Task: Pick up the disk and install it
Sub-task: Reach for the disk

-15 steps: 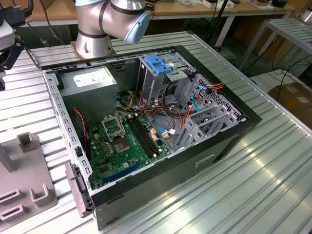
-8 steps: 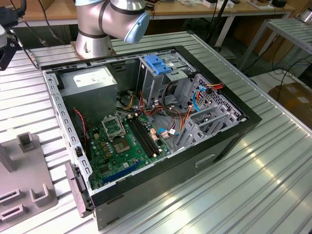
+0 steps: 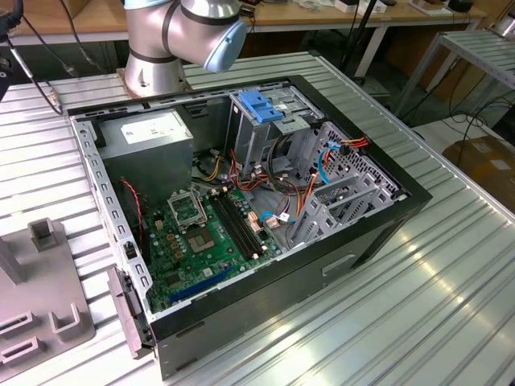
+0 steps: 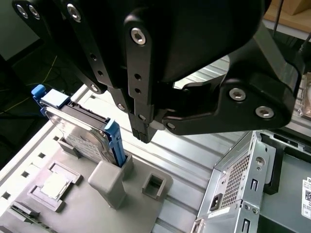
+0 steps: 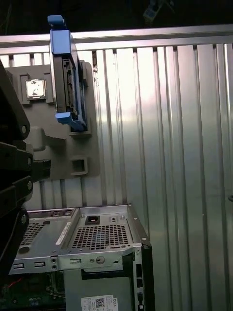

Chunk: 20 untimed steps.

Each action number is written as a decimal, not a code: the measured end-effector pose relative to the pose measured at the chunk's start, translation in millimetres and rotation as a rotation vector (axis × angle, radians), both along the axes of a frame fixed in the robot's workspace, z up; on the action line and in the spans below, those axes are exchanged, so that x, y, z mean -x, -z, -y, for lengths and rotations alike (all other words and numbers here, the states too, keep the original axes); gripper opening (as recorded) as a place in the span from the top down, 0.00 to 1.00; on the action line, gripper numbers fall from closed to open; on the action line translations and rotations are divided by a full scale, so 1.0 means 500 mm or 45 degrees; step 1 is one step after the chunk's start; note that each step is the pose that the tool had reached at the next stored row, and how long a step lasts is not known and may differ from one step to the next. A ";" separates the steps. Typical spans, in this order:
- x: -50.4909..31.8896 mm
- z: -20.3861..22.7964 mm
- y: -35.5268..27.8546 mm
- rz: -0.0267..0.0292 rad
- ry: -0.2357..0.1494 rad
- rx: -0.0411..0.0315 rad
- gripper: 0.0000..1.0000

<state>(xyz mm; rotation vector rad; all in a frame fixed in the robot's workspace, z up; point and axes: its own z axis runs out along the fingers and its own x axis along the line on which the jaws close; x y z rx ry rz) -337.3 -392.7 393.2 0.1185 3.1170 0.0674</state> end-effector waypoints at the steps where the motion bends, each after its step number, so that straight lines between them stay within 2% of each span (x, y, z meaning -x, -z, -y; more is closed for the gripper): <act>1: 0.002 -0.0006 0.000 -0.0010 0.000 0.0000 0.90; 7: 0.015 -0.0038 0.003 -0.0085 0.000 -0.0001 0.90; 10: 0.030 -0.0087 0.003 -0.0174 0.000 0.0000 0.90; 13: 0.043 -0.0119 0.004 -0.0198 0.000 0.0000 0.90; 14: 0.048 -0.0131 0.005 -0.0202 0.000 0.0000 0.90; 16: 0.069 -0.0174 0.007 -0.0205 0.000 0.0000 0.90; 20: 0.090 -0.0197 0.008 -0.0227 0.000 -0.0001 0.90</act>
